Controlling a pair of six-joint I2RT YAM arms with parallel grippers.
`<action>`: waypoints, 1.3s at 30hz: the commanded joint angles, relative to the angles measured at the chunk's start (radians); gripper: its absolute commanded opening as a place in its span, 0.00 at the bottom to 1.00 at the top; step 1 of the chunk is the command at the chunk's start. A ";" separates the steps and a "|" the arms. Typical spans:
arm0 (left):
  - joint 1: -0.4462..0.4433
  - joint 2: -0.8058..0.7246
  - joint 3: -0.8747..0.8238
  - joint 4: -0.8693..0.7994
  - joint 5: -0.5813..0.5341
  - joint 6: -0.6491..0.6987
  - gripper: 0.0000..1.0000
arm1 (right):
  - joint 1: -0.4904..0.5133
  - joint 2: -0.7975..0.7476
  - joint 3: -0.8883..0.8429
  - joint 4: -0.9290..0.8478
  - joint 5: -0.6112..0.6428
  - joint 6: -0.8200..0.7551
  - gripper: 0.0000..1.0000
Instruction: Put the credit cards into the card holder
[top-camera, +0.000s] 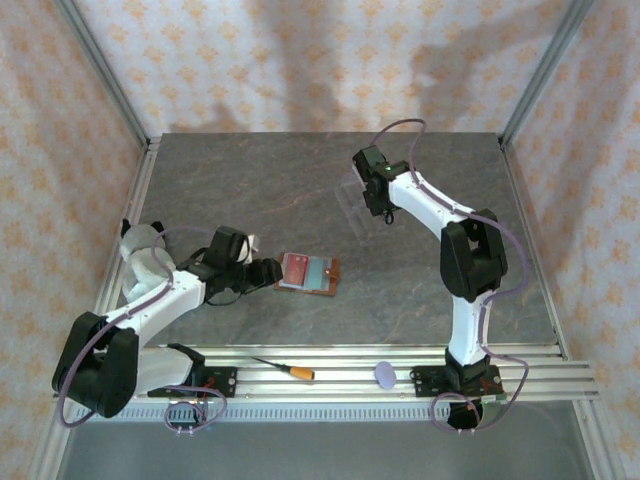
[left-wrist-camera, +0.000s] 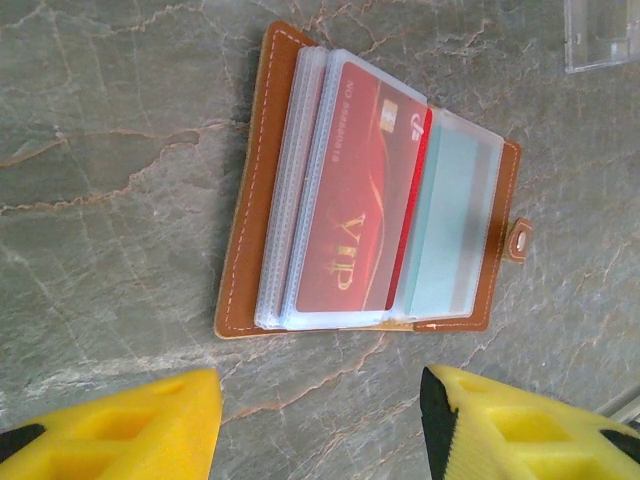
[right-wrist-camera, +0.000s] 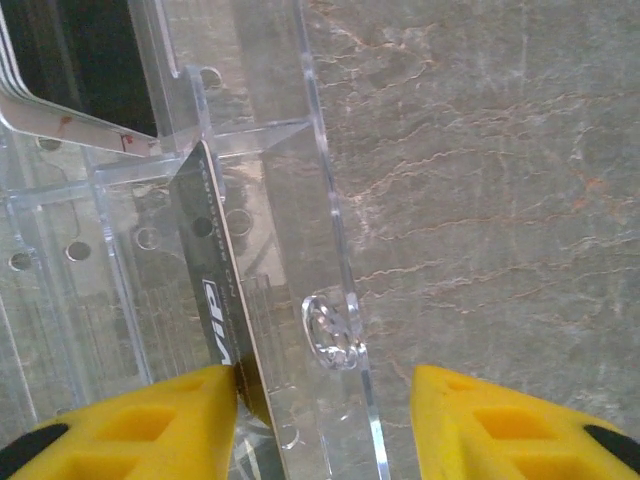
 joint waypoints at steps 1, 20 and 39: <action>-0.013 0.009 0.016 0.011 -0.017 0.011 0.56 | 0.010 -0.045 -0.004 0.006 0.061 -0.010 0.42; -0.027 0.057 0.060 -0.022 -0.013 0.045 0.57 | 0.026 -0.055 -0.014 0.007 0.029 -0.030 0.05; -0.032 0.083 0.062 -0.028 -0.002 0.062 0.57 | 0.026 0.036 0.040 -0.069 0.046 -0.044 0.11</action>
